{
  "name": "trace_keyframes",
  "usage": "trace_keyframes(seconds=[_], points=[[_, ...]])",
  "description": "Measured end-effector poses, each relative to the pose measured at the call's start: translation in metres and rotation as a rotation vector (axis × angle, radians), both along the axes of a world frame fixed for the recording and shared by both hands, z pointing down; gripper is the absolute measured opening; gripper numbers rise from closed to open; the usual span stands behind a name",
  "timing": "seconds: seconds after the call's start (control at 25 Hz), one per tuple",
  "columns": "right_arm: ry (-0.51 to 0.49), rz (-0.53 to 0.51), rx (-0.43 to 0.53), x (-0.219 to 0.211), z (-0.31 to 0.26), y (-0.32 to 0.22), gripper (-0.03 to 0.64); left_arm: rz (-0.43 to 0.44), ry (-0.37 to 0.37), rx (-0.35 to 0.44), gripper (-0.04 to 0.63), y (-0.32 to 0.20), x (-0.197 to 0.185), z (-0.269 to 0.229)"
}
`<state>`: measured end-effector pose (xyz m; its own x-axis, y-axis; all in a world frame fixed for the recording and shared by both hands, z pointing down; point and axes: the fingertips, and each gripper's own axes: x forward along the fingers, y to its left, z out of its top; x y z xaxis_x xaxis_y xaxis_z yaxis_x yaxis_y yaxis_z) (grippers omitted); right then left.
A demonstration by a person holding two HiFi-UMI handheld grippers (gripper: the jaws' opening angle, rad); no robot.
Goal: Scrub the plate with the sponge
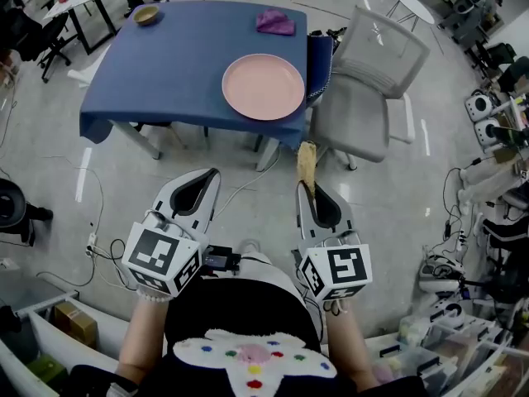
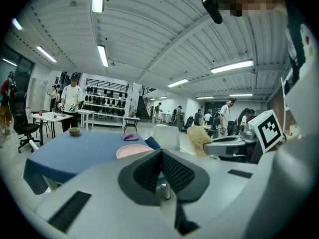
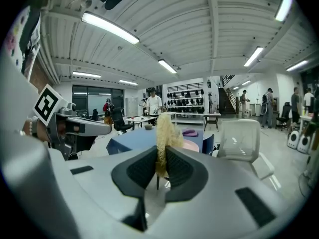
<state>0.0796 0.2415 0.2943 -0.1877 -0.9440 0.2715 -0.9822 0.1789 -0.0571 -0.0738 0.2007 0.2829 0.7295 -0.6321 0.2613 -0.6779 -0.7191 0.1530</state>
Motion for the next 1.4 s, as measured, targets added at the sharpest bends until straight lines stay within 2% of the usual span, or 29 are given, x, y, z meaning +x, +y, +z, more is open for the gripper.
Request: trace_keyframes(seconds=[0.16,0.24,0.28,0.56,1.0,1.4], points=[[-0.003,-0.002,-0.004,0.002,0.002,0.0,0.043,-0.008,-0.022,0.004,0.02,0.0,0.004,0.003],[-0.005,-0.004,-0.006,0.004,0.003,0.0,0.043,0.005,-0.02,-0.004,0.123,0.003,0.008,0.002],[-0.006,-0.005,-0.007,0.006,0.003,0.001,0.043,0.009,-0.021,-0.003,0.129,0.004,0.01,0.002],[-0.019,-0.008,-0.002,0.017,0.005,0.005,0.043,-0.005,-0.025,0.0,0.127,0.007,0.018,0.001],[-0.037,-0.016,0.012,0.041,0.011,0.017,0.043,-0.046,-0.022,0.052,0.123,0.009,0.032,-0.01],[-0.018,-0.016,0.018,0.039,0.014,-0.019,0.043,-0.03,0.004,0.046,0.121,-0.033,0.04,-0.003]])
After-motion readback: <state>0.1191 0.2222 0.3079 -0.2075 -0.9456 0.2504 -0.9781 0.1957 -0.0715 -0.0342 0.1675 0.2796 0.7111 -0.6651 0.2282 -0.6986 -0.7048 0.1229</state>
